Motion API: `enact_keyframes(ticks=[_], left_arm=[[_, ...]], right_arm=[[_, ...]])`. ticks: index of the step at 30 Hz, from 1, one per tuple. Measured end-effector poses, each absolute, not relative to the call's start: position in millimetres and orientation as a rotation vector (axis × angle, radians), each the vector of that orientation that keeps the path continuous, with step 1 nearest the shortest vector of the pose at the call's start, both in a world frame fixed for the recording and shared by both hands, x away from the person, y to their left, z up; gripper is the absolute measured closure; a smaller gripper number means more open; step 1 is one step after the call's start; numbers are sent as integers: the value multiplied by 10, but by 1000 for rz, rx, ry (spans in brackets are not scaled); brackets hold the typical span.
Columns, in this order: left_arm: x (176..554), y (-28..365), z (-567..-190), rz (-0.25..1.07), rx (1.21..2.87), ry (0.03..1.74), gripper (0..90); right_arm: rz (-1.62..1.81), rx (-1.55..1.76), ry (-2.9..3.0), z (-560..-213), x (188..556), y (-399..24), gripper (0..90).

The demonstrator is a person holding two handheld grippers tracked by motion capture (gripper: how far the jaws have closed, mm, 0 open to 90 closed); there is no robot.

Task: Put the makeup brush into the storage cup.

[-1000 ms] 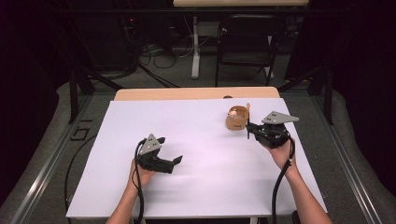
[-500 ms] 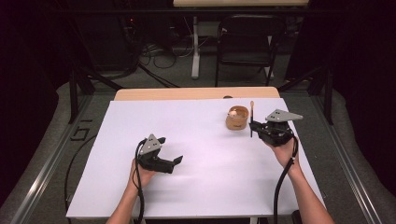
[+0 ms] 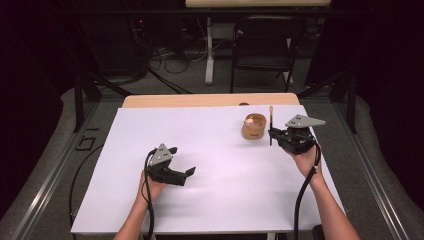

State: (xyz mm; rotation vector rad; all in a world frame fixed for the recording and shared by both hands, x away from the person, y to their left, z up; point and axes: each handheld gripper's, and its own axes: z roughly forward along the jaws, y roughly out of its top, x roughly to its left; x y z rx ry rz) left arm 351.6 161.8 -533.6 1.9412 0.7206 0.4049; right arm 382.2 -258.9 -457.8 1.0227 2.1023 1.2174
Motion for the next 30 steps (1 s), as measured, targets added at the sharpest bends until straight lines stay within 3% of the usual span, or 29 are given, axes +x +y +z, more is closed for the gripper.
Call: enact_keyframes(ticks=[30], left_arm=[[3520,1626,-5337,405,1943,716,0]], right_arm=[[1198,999,2095,-4283,4065,-2588,844]])
